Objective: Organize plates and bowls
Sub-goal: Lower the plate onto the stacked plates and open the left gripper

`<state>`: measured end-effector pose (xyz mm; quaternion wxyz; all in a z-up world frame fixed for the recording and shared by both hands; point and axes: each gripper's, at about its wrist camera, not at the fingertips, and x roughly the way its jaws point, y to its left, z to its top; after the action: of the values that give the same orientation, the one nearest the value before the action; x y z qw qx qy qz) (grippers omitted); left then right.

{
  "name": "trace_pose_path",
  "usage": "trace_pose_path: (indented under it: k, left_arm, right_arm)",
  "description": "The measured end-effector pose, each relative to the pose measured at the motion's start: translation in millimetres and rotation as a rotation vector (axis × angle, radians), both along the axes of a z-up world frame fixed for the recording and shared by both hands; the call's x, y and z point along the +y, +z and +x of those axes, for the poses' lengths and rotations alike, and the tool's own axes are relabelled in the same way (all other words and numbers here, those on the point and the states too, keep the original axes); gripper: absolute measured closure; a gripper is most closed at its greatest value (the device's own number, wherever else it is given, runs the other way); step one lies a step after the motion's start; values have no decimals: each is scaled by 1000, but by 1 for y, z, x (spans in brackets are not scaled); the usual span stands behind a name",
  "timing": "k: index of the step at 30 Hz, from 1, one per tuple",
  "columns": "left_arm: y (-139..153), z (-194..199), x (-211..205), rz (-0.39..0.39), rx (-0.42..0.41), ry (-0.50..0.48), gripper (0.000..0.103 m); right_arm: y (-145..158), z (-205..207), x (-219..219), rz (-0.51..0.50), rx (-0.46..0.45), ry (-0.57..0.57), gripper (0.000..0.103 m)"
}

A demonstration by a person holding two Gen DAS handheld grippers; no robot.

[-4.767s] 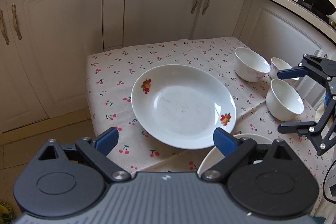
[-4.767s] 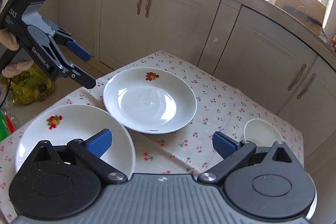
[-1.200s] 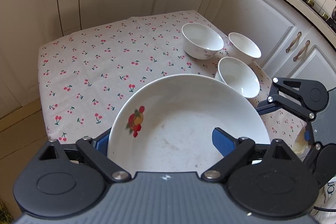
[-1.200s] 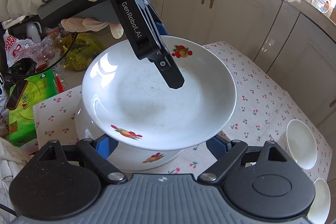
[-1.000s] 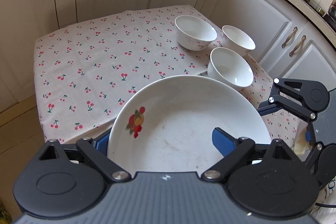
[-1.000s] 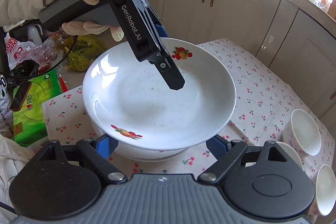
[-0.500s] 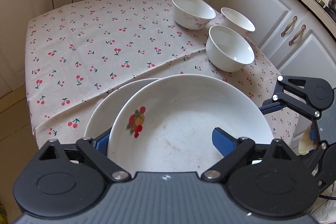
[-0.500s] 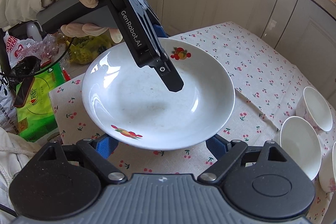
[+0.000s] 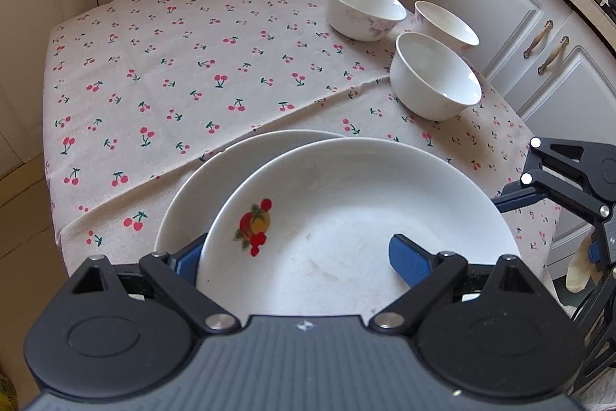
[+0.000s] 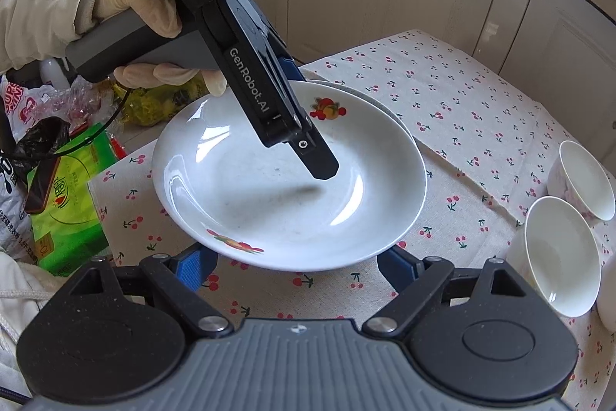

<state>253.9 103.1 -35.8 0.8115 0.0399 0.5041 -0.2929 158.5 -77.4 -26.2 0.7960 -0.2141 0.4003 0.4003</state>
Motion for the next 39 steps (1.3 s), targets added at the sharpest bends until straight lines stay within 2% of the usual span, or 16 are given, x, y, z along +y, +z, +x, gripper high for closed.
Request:
trace_pose_path:
  k: [15, 29, 39]
  left_arm:
    - [-4, 3, -3, 49, -8, -24, 8]
    - [-1, 1, -5, 131, -3, -67, 8]
    - [4, -3, 0, 141, -19, -73, 8]
  right_arm:
    - [-1, 0, 7, -9, 23, -54, 10]
    - [-2, 0, 9, 4, 43, -66, 10]
    - [0, -2, 10, 1, 28, -70, 10]
